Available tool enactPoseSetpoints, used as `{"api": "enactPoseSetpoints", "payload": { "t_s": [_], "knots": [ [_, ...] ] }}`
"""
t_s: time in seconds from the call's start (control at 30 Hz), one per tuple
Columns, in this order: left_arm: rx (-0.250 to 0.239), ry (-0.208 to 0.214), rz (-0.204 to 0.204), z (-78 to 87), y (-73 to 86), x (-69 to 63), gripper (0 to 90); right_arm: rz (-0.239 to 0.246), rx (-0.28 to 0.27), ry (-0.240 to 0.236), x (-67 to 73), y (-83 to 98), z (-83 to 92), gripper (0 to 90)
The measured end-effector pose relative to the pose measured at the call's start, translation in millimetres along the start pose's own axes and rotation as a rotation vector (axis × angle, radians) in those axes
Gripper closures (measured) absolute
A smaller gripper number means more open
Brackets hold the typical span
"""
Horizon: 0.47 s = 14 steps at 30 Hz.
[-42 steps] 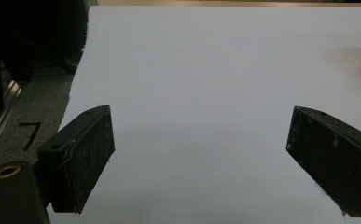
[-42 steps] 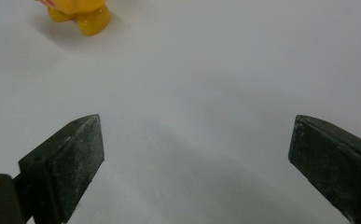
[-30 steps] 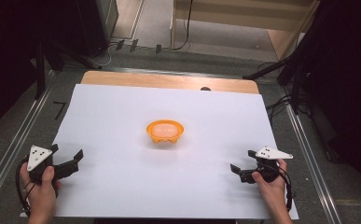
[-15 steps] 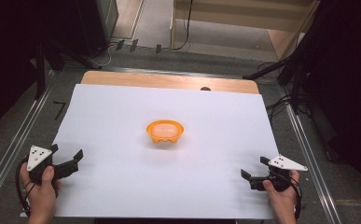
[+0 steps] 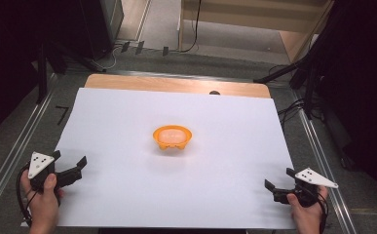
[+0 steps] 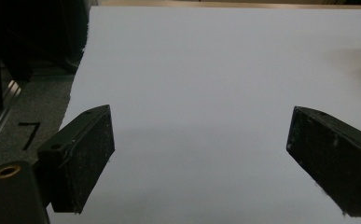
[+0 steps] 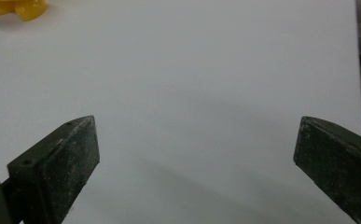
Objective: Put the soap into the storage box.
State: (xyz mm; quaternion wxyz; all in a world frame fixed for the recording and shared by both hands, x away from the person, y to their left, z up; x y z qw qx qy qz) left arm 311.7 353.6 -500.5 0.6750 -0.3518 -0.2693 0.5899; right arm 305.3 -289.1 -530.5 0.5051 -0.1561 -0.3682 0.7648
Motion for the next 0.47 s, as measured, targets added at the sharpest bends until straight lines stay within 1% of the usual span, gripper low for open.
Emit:
{"api": "enactPoseSetpoints", "payload": {
  "t_s": [0.07,0.23,0.3,0.47],
  "knots": [
    [0.002,0.002,-0.001,-0.1,0.0,0.1,8.3,-0.013,-0.012,0.014,-5.6,2.2,4.5,0.4],
    [0.003,-0.002,0.002,-0.1,0.1,0.3,8.2,-0.063,-0.031,-0.01,-10.2,5.7,8.5,0.5],
    [0.004,-0.001,0.002,-0.2,0.1,0.1,7.2,-0.065,-0.034,-0.017,-10.7,5.5,8.0,0.8],
    [0.004,0.0,0.004,-0.3,0.0,0.5,6.7,-0.038,-0.012,0.003,-8.3,6.2,4.2,0.9]
  ]
}}
Point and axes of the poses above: each handheld gripper's, and its own axes: z roughly backward along the jaws, y roughly out of its underside, x roughly to its left, the point moved 9 cm from there along -z, roughly forward along the jaws, and after that the axes turned 11 degrees about x, right-handed, at the moved point
